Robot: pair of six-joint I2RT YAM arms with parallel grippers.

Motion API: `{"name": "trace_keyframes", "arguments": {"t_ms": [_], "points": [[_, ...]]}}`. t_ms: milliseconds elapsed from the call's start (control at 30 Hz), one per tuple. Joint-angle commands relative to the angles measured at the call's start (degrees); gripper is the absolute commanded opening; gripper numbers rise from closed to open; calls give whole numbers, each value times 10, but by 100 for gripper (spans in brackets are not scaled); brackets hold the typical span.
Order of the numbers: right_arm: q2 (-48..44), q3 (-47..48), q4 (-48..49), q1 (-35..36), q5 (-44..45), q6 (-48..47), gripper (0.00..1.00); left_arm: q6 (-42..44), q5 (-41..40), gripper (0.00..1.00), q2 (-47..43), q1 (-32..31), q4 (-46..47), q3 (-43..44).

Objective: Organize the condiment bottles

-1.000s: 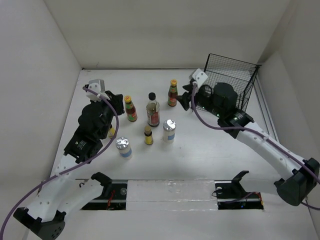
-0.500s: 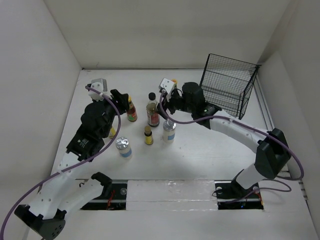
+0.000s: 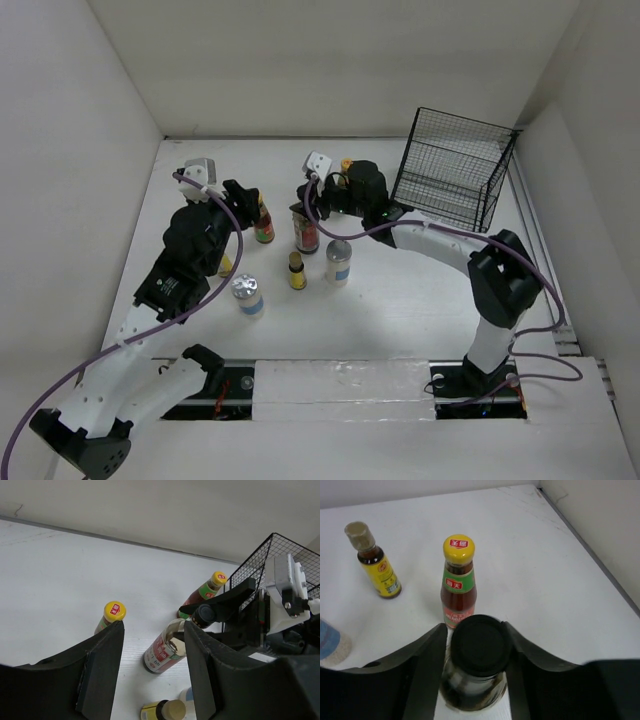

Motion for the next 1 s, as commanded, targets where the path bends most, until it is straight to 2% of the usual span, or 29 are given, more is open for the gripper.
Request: {"name": "trace_keyframes", "arguments": {"t_ms": [0,33,67,100,267,367,500,733,967], "points": [[4,26,101,-6,-19,33,50,2,4,47,-6,3,25,-6],[4,21,112,-6,-19,39,40,2,9,47,-6,3,25,-6],[4,21,118,-6,-19,44,24,2,9,47,-6,3,25,-6],[-3,14,126,-6,-19,57,20,2,9,47,-6,3,25,-6],[-64,26,177,-19,2,69,16,2,9,47,-6,3,30,-6],[-107,76,170,-33,23,84,16,2,14,47,-6,3,30,-6],[-132,141,159,-90,65,127,16,2,8,47,-12,3,30,-6],[-106,254,118,-198,117,192,14,2,8,47,-18,3,30,-6],[-39,372,44,-306,133,198,13,7,8,47,-23,3,30,-6]]}}
